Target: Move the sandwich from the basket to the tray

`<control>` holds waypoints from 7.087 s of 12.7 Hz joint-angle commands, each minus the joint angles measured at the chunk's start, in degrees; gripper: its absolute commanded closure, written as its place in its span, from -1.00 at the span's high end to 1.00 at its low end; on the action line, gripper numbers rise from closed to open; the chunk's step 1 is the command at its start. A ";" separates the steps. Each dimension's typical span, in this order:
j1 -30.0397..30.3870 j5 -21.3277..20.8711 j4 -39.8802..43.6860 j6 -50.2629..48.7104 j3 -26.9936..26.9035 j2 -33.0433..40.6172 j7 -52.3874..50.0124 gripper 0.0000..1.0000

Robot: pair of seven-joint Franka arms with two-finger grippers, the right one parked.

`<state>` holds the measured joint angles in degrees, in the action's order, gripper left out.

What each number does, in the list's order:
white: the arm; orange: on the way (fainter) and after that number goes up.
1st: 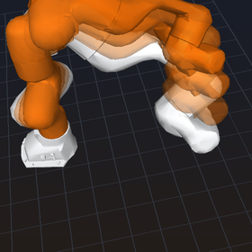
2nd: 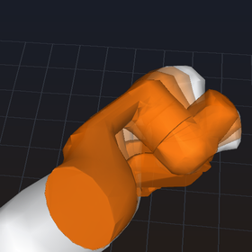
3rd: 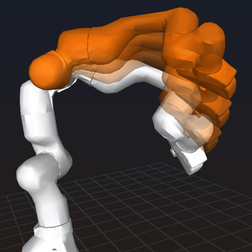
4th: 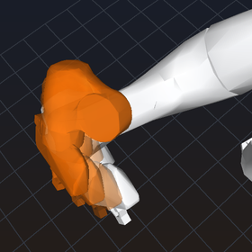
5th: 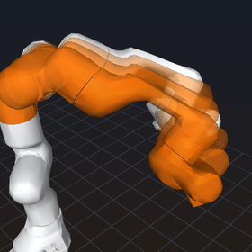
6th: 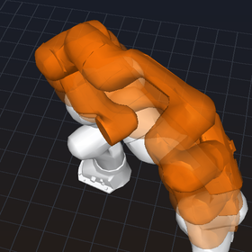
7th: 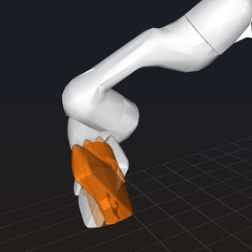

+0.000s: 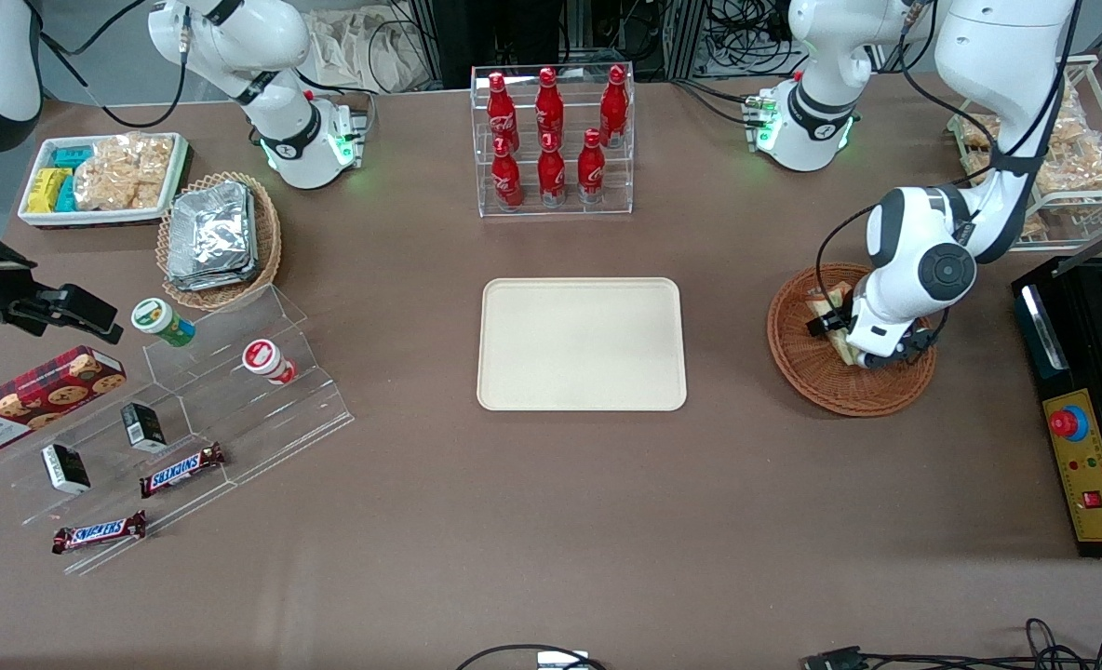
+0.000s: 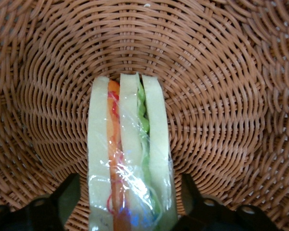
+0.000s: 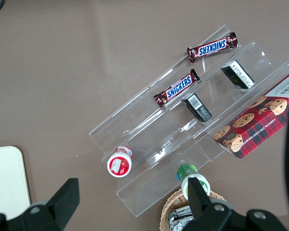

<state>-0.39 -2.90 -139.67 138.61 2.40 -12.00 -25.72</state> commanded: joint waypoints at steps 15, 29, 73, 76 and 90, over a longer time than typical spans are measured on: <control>-0.22 -2.64 34.23 -48.82 0.76 10.24 7.76 -1.00; -11.63 -1.50 68.70 -65.74 22.18 -5.90 -13.35 -1.00; -13.58 -5.11 35.22 -20.97 21.77 -17.89 -9.44 1.00; -11.57 1.12 44.45 -35.13 21.77 -14.65 -8.22 1.00; -9.88 2.20 42.54 -51.60 -7.50 13.32 13.67 1.00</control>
<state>-8.58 -0.76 -96.19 87.52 -3.18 -0.40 -12.78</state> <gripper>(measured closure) 0.000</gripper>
